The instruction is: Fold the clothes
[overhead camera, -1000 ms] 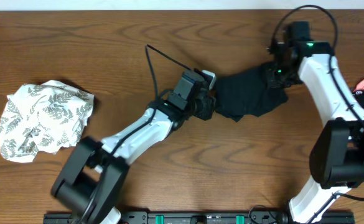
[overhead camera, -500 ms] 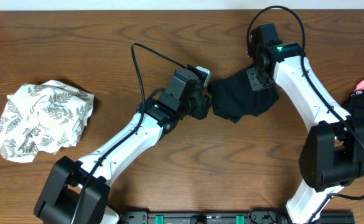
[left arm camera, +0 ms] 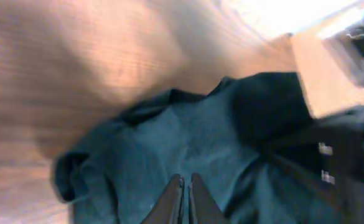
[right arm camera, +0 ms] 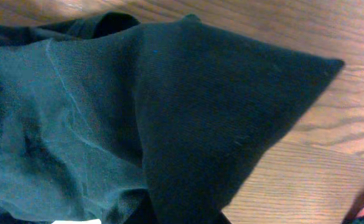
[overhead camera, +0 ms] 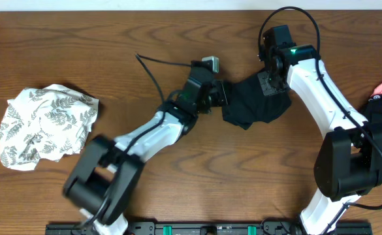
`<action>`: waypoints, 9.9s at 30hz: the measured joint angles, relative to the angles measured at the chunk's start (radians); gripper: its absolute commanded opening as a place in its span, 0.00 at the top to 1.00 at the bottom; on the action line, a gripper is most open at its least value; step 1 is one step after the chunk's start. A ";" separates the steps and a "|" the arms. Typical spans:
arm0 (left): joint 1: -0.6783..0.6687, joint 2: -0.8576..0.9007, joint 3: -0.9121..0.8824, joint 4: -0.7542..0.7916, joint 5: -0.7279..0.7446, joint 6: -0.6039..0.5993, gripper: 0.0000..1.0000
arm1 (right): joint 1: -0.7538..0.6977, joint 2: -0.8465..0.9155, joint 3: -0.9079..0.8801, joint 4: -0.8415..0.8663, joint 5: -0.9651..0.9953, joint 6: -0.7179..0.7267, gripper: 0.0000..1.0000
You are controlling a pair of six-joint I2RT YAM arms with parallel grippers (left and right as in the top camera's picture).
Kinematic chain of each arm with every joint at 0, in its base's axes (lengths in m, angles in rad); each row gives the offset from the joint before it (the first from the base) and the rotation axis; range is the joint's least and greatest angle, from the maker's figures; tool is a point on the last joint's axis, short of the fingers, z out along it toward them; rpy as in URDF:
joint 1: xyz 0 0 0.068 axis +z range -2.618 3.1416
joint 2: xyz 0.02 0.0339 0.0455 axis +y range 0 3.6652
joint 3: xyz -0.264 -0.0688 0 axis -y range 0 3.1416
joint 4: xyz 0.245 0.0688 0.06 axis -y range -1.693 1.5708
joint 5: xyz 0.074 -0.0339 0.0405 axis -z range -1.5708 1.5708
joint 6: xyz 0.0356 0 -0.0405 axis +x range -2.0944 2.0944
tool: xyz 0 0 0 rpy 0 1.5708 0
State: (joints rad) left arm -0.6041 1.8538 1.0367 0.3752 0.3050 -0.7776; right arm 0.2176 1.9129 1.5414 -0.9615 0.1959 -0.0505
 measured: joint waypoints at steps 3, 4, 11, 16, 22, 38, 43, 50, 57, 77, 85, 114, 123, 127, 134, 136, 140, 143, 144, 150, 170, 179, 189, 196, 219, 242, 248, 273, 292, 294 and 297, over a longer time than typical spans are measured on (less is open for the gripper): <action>-0.003 0.067 0.000 0.110 0.047 -0.099 0.94 | 0.000 0.000 0.000 0.001 -0.013 0.001 0.99; -0.004 0.079 0.000 0.127 0.058 -0.123 0.94 | 0.000 0.000 0.000 0.001 -0.019 0.003 0.99; -0.045 0.157 0.000 0.187 0.095 -0.221 0.94 | 0.000 0.000 0.000 -0.008 -0.040 0.014 0.99; -0.062 0.234 0.000 0.229 0.114 -0.240 0.94 | 0.000 0.000 0.000 -0.017 -0.043 0.015 0.99; -0.062 0.267 0.001 0.247 0.125 -0.244 0.94 | 0.001 0.000 0.000 -0.046 -0.056 0.018 0.99; -0.062 0.267 0.006 0.254 0.142 -0.213 0.94 | 0.060 0.000 0.000 -0.120 -0.088 0.042 0.99; -0.062 0.267 0.006 0.254 0.141 -0.191 0.94 | 0.075 0.000 0.000 -0.130 -0.097 0.055 0.99; -0.061 0.267 0.006 0.225 0.142 -0.152 0.94 | 0.121 0.000 0.000 -0.122 -0.126 0.082 0.98; 0.009 0.231 0.026 0.005 0.183 -0.034 0.91 | 0.134 0.000 0.000 -0.114 -0.141 0.093 0.99; 0.173 -0.027 0.026 -0.330 0.135 0.180 0.83 | 0.148 0.077 0.000 -0.098 -0.110 0.096 0.99; 0.308 -0.071 0.026 -0.363 0.119 0.183 0.83 | 0.206 0.077 0.000 -0.039 -0.080 0.092 0.99; 0.355 -0.091 0.016 -0.590 0.119 0.177 0.88 | 0.337 0.134 0.000 0.087 0.011 -0.037 0.99; 0.279 0.029 0.007 -0.525 0.145 0.115 0.88 | 0.337 0.134 0.000 0.061 -0.003 -0.011 0.99; 0.278 0.047 0.007 -0.515 0.145 0.104 0.88 | 0.343 0.134 0.000 0.060 -0.016 -0.008 0.99; 0.275 0.076 0.007 -0.502 0.159 0.100 0.89 | 0.380 0.134 0.000 0.058 -0.024 0.000 0.99; 0.275 0.076 0.007 -0.500 0.160 0.100 0.89 | 0.390 0.134 0.000 0.057 -0.023 0.007 0.99; 0.275 0.076 0.007 -0.498 0.160 0.100 0.89 | 0.400 0.134 0.008 0.056 -0.028 0.017 0.99; 0.275 0.077 0.007 -0.497 0.160 0.098 0.89 | 0.408 0.134 0.020 0.065 -0.051 0.018 0.98; 0.275 0.077 0.007 -0.497 0.160 0.097 0.89 | 0.410 0.134 0.021 0.069 -0.066 0.019 0.95; 0.275 0.077 0.007 -0.497 0.160 0.097 0.89 | 0.431 0.134 0.024 0.093 -0.167 0.047 0.57; 0.275 0.080 0.007 -0.487 0.164 0.094 0.89 | 0.419 0.098 0.049 0.061 -0.256 0.064 0.99; 0.275 0.081 0.007 -0.484 0.164 0.094 0.89 | 0.349 0.031 0.062 0.042 -0.320 0.065 0.98; 0.273 0.082 0.007 -0.477 0.164 0.094 0.89 | 0.352 0.031 0.062 0.051 -0.386 0.068 0.53; 0.273 0.082 0.007 -0.475 0.164 0.094 0.89 | 0.392 0.042 0.063 0.044 -0.398 0.063 0.62; 0.271 0.044 0.007 -0.480 0.151 0.147 0.89 | 0.166 0.008 0.064 -0.023 -0.449 0.072 0.99; 0.273 0.001 0.007 -0.640 0.067 0.252 0.89 | 0.277 0.332 0.076 0.219 -0.780 0.200 0.97; 0.277 -0.150 0.004 -0.687 -0.003 0.330 0.88 | 0.271 0.320 0.078 0.172 -0.786 0.190 0.89; 0.130 -0.153 0.004 -0.552 -0.035 0.462 0.86 | 0.205 0.077 0.072 -0.127 -0.558 0.176 0.99; 0.131 0.001 0.003 -0.444 -0.099 0.513 0.86 | 0.257 0.077 -0.206 0.074 -0.650 0.261 0.99; 0.133 0.001 0.003 -0.444 -0.103 0.513 0.86 | 0.251 0.077 -0.223 0.037 -0.619 0.271 0.98; 0.146 0.001 0.003 -0.443 -0.103 0.514 0.86 | 0.231 0.077 -0.229 0.013 -0.577 0.279 0.99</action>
State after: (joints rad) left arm -0.4580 1.8545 1.0401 -0.0673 0.2016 -0.2638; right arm 0.4484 1.9896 1.3121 -0.9489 -0.3813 0.2283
